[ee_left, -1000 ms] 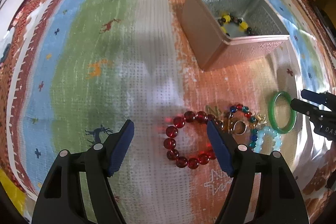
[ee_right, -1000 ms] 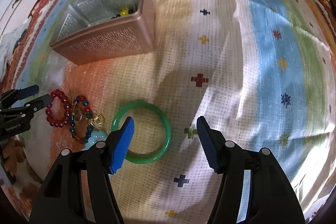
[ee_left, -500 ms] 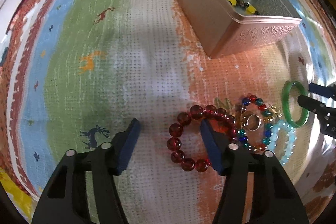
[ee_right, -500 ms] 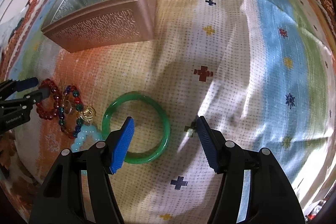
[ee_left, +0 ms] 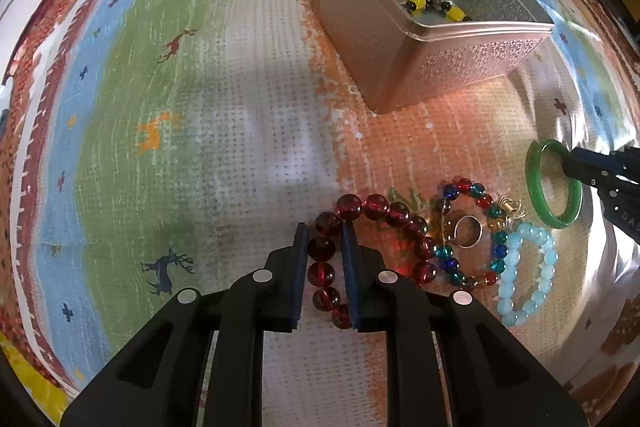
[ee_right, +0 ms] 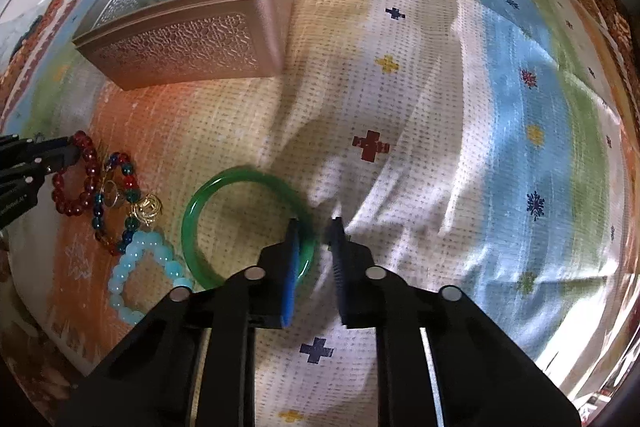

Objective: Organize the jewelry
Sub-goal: 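Close left tool on red bead bracelet while right tool grips green jade bangle, then lift red bracelet and green bangle and carry both over the tin box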

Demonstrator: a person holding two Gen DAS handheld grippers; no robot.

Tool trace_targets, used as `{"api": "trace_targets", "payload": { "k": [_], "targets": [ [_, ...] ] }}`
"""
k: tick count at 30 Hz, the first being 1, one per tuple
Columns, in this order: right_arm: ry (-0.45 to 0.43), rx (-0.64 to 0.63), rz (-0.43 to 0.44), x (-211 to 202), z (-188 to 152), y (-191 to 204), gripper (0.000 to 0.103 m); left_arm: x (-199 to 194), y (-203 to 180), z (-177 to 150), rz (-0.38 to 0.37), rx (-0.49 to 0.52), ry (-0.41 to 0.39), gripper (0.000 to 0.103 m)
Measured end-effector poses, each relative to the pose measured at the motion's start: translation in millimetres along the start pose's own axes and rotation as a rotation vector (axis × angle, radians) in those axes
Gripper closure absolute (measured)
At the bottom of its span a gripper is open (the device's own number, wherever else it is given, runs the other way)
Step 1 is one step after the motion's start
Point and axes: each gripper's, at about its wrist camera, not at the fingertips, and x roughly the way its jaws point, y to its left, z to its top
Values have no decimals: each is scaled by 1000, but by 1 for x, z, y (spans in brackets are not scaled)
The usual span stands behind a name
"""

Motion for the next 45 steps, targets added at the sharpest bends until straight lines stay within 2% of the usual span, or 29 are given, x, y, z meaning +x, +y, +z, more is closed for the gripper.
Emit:
{"api": "trace_targets", "payload": {
  "k": [2, 9, 17, 23, 28, 36, 45],
  "targets": [
    [-1, -1, 7, 0, -3, 0, 95, -7, 2, -3, -4, -3, -5, 87],
    [-36, -2, 46, -17, -7, 1, 95, -32, 13, -2, -44, -30, -42, 88],
    [-151, -38, 61, -51, -5, 13, 95, -55, 14, 1, -75, -56, -116, 90],
    [-233, -52, 118, -71, 1, 16, 95, -68, 14, 2, -103, -68, -154, 90],
    [-246, -67, 131, -73, 12, 25, 95, -72, 15, 4, -109, -74, -166, 90],
    [-279, -74, 136, -85, 11, 31, 95, -80, 8, 9, -111, -62, -191, 90],
    [-365, -27, 164, -103, 14, 24, 95, -99, 8, 10, -118, -68, -241, 90]
  ]
}}
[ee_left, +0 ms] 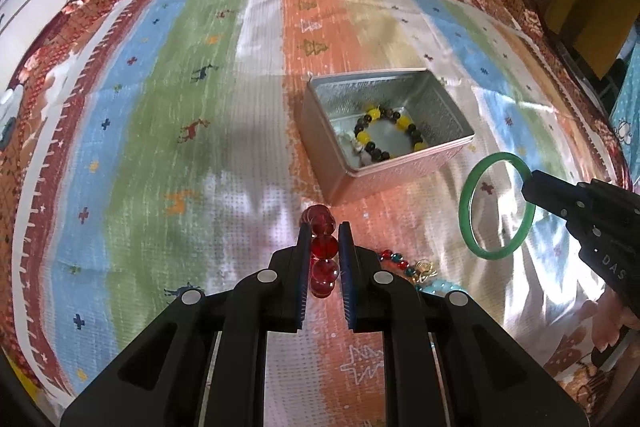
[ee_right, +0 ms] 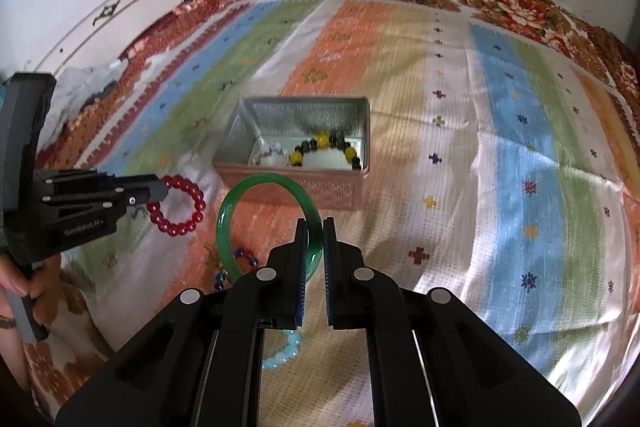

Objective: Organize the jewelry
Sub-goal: 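Lift red bracelet and green bangle and carry both over the tin box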

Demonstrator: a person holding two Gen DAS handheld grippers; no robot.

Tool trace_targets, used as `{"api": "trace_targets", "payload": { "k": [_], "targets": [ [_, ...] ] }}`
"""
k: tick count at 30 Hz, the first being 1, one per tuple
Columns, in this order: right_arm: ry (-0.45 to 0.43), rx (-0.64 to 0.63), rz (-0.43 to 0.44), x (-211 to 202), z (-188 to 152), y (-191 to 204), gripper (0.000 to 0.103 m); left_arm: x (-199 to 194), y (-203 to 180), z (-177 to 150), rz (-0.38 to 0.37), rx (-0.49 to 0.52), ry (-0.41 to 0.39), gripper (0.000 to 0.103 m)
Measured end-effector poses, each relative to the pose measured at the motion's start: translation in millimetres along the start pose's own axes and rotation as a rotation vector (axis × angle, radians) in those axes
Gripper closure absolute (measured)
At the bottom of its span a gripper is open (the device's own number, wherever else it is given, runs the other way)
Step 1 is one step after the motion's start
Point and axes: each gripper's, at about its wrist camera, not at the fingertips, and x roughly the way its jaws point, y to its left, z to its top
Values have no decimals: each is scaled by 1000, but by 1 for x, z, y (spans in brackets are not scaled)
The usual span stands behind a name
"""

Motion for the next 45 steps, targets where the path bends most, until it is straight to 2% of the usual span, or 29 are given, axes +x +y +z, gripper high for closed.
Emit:
{"api": "trace_targets", "payload": {
  "k": [6, 11, 16, 23, 27, 45],
  "targets": [
    [-35, 24, 10, -6, 6, -2, 95, -6, -3, 8, -11, 8, -18, 90],
    [-72, 44, 56, -10, 12, -4, 95, -13, -3, 13, -8, 10, -43, 90],
    [-119, 52, 60, -15, 20, -3, 95, -27, -2, 21, -21, -17, -90, 90],
    [-152, 70, 45, -13, 29, -8, 95, -40, -18, 36, -52, 9, -138, 90],
    [-157, 74, 40, -10, 33, -10, 95, -39, -24, 43, -89, 7, -143, 90],
    [-141, 73, 6, 16, 49, -23, 94, -22, -37, 72, -55, 42, -158, 90]
  ]
}}
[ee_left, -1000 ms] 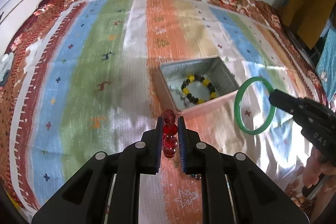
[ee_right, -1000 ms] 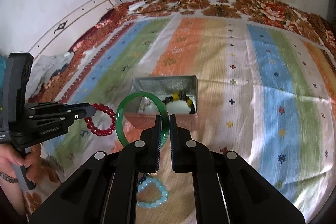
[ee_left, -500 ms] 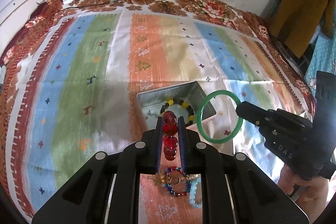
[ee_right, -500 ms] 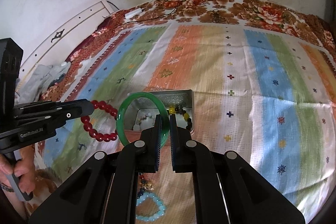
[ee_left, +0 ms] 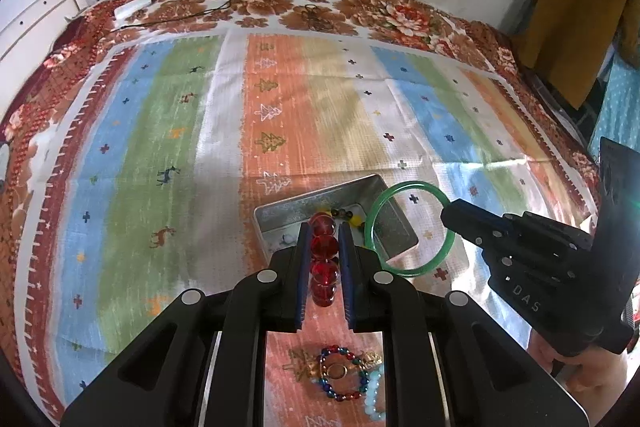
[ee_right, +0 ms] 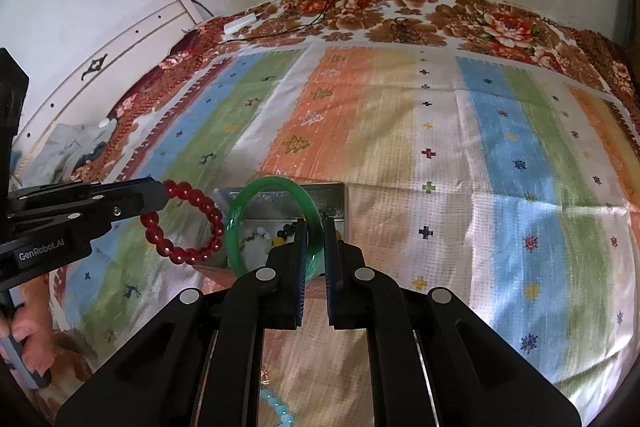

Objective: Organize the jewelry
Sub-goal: 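Lift red bracelet and green bangle and carry both over the tin box, then open right tool to drop green bangle while left tool releases red bracelet into tin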

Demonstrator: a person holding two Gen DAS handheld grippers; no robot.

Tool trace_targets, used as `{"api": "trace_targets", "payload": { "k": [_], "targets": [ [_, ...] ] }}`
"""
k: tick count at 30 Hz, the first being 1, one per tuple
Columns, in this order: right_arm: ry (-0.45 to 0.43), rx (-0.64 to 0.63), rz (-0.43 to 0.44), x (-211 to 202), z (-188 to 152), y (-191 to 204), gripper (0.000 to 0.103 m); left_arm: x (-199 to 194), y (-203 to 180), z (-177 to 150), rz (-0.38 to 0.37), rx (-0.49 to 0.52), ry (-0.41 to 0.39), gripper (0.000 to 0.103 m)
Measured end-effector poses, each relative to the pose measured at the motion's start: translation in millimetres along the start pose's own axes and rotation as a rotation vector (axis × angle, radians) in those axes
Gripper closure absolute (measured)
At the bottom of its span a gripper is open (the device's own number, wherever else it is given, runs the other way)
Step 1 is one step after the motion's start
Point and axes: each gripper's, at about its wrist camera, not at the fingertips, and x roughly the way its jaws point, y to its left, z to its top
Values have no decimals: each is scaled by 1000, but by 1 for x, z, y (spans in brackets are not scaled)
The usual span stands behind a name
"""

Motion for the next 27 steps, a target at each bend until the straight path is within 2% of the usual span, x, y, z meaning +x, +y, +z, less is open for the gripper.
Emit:
{"api": "trace_targets", "payload": {
  "k": [16, 21, 24, 25, 26, 27],
  "targets": [
    [27, -30, -4, 20, 12, 3, 94, 21, 0, 13, 20, 10, 19, 90],
    [45, -46, -7, 27, 14, 5, 93, 22, 2, 17, -1, -3, 15, 89],
    [48, -48, -7, 26, 14, 4, 84, 22, 2, 18, 16, 7, 11, 84],
    [45, -46, -6, 25, 14, 3, 74, 22, 3, 17, 22, 8, 14, 84],
    [40, -41, -6, 25, 15, 2, 68, 24, 5, 16, 25, 6, 18, 83],
    [35, -35, -8, 23, 16, 1, 68, 24, 6, 15, 27, 4, 22, 81]
  ]
}}
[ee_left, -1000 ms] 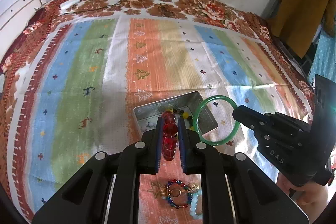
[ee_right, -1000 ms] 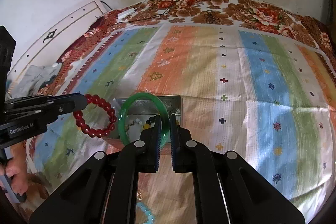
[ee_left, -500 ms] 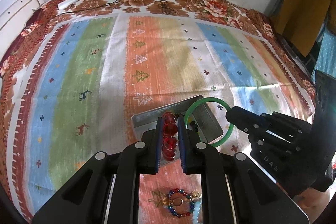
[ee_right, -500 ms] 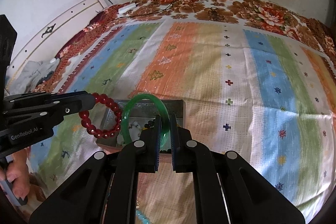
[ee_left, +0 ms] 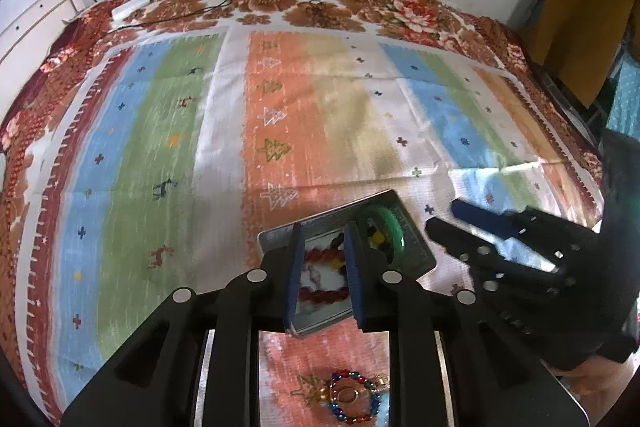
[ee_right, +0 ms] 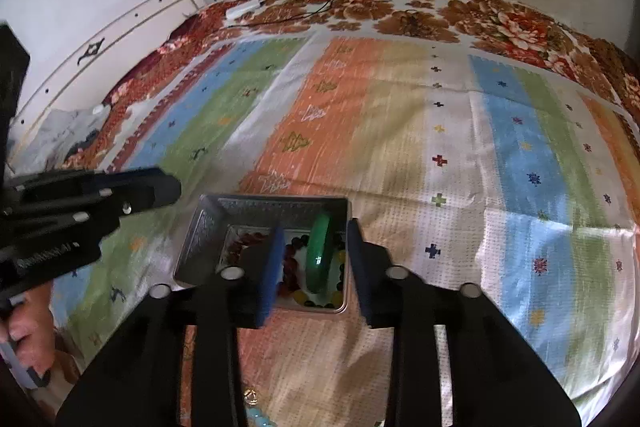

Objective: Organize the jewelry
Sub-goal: 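Open right tool to drop green bangle while left tool releases red bracelet into tin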

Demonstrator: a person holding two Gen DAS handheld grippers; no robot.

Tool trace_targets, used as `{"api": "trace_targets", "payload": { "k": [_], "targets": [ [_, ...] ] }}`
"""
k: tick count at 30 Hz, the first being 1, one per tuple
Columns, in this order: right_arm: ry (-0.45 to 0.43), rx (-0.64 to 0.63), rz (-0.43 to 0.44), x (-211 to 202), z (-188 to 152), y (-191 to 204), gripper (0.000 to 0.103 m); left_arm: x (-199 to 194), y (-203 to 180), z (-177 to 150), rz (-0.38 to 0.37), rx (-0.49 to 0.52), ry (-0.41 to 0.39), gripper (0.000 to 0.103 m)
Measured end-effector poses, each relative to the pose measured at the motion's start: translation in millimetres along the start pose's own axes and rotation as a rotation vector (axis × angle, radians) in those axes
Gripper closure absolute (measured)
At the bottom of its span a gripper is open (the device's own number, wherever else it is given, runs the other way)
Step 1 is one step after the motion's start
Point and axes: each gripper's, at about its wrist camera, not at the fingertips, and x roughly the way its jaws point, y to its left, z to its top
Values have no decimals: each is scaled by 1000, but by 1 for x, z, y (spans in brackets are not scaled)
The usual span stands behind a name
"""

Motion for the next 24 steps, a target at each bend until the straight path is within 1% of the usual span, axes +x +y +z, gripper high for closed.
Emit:
{"api": "trace_targets", "payload": {
  "k": [2, 3, 5, 7, 9, 12, 16, 20, 24],
  "targets": [
    [-6, 8, 1, -2, 1, -1, 62, 1, 1, -1, 5, 3, 6, 77],
    [-10, 12, 3, -3, 2, -2, 61, 1, 1, -2, 10, 9, 7, 74],
    [-12, 16, 5, -4, 2, -2, 59, 1, 1, -3, 20, 15, 5, 73],
    [-15, 21, 9, -5, 1, -2, 56, 0, 0, -6, 29, 19, 1, 69],
    [-17, 24, 11, -6, 2, -2, 54, -1, 1, -7, 31, 18, -1, 64],
    [-22, 28, 15, -9, 1, -2, 51, -2, 4, -11, 39, 14, -3, 61],
    [-23, 27, 16, -13, -1, -2, 47, -3, 5, -15, 46, 22, 5, 59],
    [-15, 32, 13, -16, -4, -5, 46, -9, 8, -19, 48, 11, -2, 57],
    [-10, 17, -1, -20, -10, -3, 46, -11, 7, -26, 53, 15, 9, 55]
  ]
}}
